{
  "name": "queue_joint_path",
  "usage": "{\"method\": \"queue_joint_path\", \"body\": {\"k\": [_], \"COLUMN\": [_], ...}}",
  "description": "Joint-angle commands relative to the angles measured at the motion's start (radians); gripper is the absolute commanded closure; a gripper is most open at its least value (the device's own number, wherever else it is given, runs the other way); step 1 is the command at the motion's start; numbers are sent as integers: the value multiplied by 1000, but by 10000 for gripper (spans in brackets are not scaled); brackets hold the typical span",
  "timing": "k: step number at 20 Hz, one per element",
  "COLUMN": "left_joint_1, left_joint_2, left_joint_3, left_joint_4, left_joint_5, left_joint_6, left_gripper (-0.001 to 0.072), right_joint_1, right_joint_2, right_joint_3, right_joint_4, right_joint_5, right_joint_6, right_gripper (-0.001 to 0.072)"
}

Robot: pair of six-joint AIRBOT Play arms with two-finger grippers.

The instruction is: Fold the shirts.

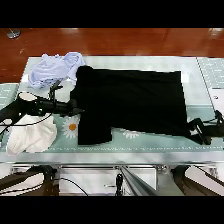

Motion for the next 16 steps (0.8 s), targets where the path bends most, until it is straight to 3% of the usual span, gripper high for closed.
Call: {"method": "queue_joint_path", "body": {"k": [1,5,6,8,12,16], "left_joint_1": [-1,-1,-1,-1,26,53], "left_joint_2": [0,0,0,0,3,48], "left_joint_3": [1,1,1,2,87,473], "left_joint_4": [-1,-2,-2,-2,-8,-34], "left_joint_5": [0,3,3,3,-55,-35], "left_joint_6": [0,1,1,0,0,-37], "left_gripper": [680,680,680,680,680,681], "right_joint_1": [19,64,102,154,213,301], "right_joint_2": [-47,-68,-69,-69,-54,19], "right_joint_3": [62,64,63,67,226,652], "right_joint_4": [103,111,101,124,196,325], "right_joint_5": [-42,-15,-30,-71,-3,6], "right_joint_6": [-47,-95,-97,-96,-106,-21], "right_gripper": [83,101,180,693,692,692]}}
